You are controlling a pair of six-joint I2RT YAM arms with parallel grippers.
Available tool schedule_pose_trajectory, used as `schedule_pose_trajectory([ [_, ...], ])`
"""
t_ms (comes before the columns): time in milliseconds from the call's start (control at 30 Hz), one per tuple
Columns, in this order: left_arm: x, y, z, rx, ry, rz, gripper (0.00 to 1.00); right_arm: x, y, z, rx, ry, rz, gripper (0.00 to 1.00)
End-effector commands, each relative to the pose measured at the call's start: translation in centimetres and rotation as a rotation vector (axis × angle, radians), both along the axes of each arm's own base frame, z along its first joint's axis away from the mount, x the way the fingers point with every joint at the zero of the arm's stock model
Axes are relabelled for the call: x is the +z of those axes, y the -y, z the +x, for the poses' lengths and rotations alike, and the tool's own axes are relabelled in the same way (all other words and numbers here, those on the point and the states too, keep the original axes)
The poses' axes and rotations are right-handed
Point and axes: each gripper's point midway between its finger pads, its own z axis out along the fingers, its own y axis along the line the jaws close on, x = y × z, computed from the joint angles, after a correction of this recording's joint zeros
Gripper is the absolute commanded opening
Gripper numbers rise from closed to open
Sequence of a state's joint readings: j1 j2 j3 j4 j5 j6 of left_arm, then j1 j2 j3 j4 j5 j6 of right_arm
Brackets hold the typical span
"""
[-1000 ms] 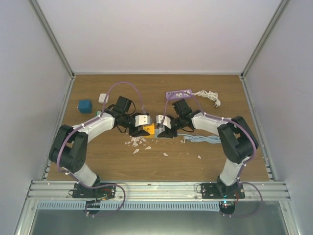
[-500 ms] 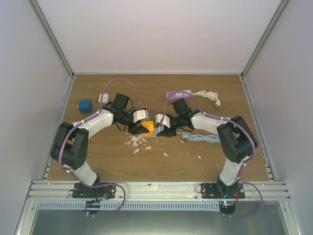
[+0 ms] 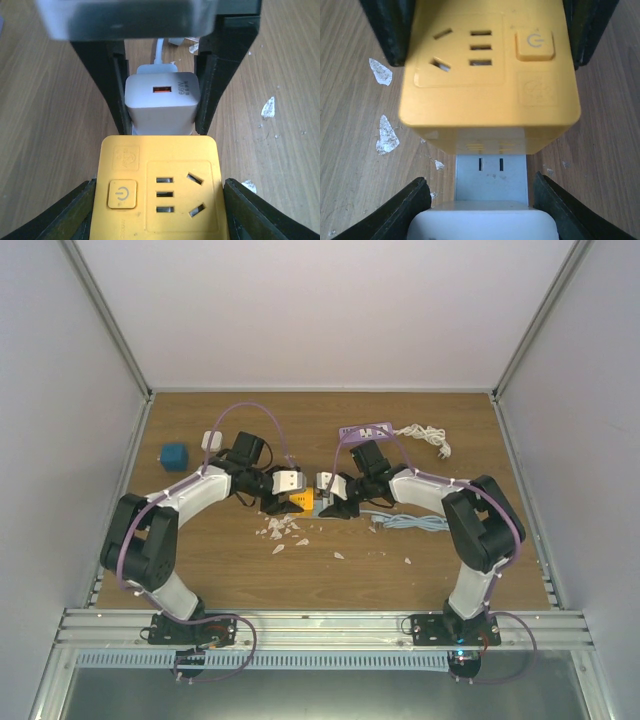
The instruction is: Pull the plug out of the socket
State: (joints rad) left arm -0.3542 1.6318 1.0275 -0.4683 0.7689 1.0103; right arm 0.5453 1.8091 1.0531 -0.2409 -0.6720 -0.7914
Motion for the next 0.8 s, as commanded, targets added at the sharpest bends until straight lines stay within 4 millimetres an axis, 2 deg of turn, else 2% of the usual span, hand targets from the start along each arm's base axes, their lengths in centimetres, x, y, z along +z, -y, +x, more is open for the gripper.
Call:
schedule_pose_trajectory([
  [0, 4.6, 1.7, -1.5, -0.142, 0.234, -0.093, 0.30, -3.7, 1.8, 1.1, -0.079, -0.002, -0.143, 0.28],
  [167, 4.8, 1.7, -1.7, -0.140, 0.268, -0.089, 0.29, -3.7, 1.8, 1.2, -0.085, 0.000, -0.145, 0.28],
  [467, 4.3, 1.4, -2.6, -0.139, 0.141, -0.098, 0.29, -3.7, 1.8, 1.1, -0.080, -0.004, -0.145, 0.29],
  [767, 5.0, -0.5, -0.5, -0.033, 0.064, -0.093, 0.29, -3.0, 1.7, 1.1, -0.080, 0.004, -0.124, 0.35],
])
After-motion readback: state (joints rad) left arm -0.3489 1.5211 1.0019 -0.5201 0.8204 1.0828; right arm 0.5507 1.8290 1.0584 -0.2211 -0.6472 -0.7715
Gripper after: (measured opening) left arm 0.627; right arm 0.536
